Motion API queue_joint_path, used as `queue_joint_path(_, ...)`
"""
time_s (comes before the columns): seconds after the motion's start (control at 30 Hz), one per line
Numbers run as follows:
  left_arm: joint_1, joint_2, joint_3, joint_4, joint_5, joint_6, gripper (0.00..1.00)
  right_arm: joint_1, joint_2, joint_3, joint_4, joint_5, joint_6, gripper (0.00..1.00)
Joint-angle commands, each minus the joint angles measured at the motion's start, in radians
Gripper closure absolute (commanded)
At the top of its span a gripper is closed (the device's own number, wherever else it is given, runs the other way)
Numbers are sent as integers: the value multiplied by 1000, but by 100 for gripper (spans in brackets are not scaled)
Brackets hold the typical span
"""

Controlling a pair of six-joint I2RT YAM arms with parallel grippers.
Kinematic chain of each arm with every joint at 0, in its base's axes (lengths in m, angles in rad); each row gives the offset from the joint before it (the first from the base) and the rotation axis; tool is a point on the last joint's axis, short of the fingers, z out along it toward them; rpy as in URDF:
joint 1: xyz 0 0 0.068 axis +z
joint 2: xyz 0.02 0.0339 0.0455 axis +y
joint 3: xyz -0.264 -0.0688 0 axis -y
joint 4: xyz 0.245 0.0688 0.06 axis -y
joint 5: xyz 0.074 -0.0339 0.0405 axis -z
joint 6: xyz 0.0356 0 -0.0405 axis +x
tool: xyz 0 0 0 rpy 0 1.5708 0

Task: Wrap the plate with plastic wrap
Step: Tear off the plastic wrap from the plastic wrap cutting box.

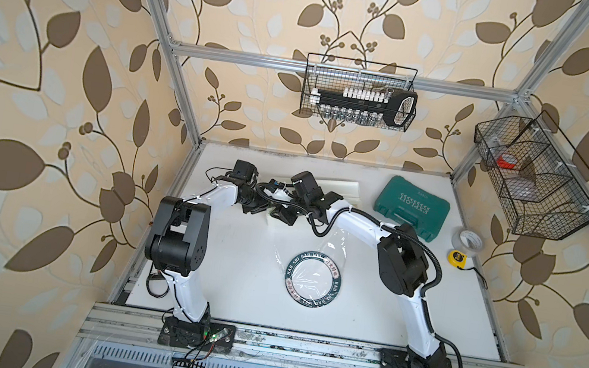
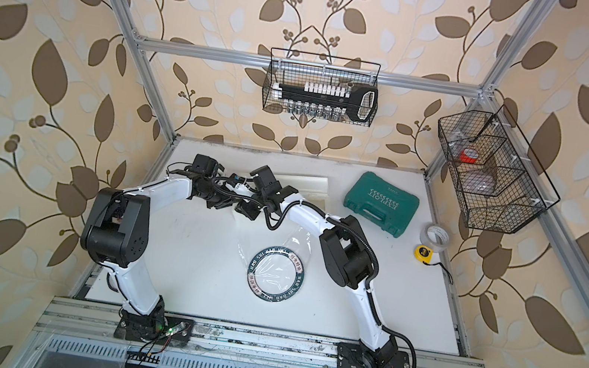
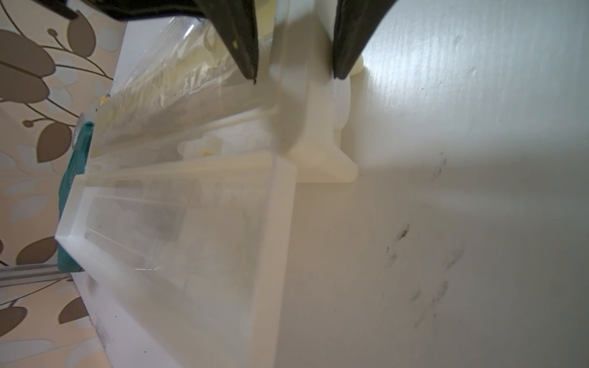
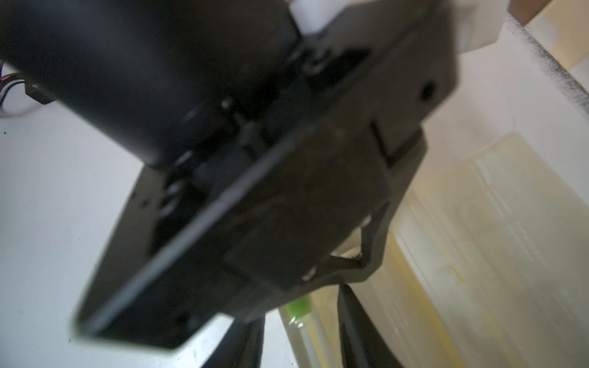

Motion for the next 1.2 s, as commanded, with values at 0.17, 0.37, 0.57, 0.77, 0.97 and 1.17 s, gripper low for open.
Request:
queue_joint_path(0.17,12,44,-64,45,-5,-15,74,2,65,69,-31,-30,-16,71)
queue_joint_path(0.37,12,54,-88,57,0,-29,76,2,77,67,-32,-23,-19,80)
queue_joint_path(0.57,12,49,-90,-2,-59,-34,77,-1,72,60,-58,-6,-63,94)
queue_joint_path(0.77,12,98,-83,-102,-134,-28,86,-44,15,-24,-100,-23,-175,100)
queue_joint_path(0.97,14,111,-87,-142,-241,-38,90,-51,-13,-25,-225,-42,-345,100)
queue_joint_path(1.17,15,122,-89,-146,-273,-34,93,-135,-26,27,-346,-127,-382,100)
